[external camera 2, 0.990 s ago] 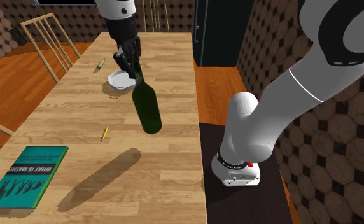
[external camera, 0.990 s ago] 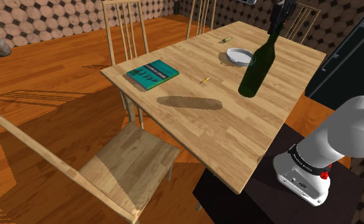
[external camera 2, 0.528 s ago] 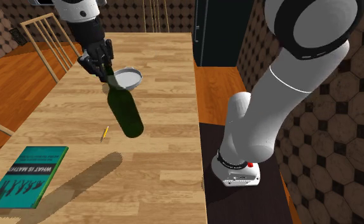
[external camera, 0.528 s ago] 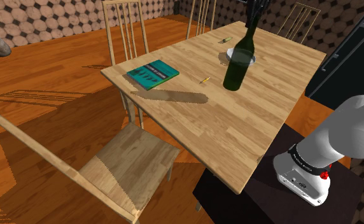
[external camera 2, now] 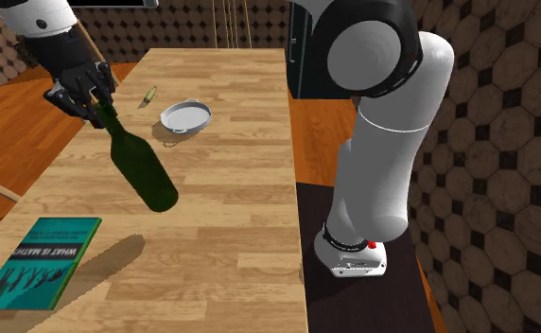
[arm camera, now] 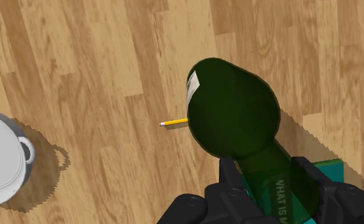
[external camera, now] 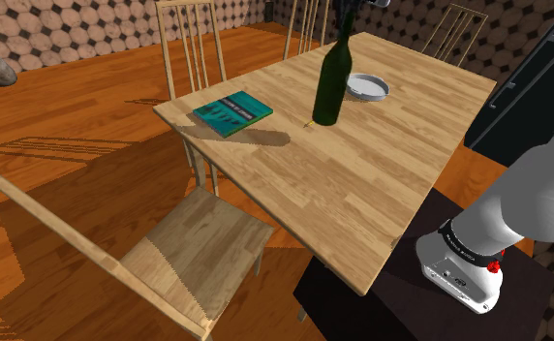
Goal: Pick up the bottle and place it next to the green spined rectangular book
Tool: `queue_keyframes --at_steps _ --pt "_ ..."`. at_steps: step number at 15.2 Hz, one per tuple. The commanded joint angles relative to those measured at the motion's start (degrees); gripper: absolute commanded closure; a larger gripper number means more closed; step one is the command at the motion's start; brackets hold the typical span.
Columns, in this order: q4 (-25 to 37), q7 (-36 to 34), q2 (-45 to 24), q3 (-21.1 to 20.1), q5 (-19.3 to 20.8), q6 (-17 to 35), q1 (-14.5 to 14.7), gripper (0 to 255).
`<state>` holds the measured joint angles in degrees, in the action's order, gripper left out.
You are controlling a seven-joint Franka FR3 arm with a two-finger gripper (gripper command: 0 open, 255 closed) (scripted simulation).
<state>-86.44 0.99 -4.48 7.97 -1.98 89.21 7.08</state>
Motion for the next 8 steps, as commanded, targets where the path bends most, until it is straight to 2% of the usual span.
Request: queue_keyframes --at_steps 1,5,8 --pt "6.01 -0.47 -4.74 -0.21 -0.63 -1.28 0.13 255" --pt "22.94 -1.71 -16.64 -0.76 -2.04 -6.35 0.08 255" --pt "43.49 -2.91 -29.48 -1.32 -3.31 -14.04 -0.76 255"
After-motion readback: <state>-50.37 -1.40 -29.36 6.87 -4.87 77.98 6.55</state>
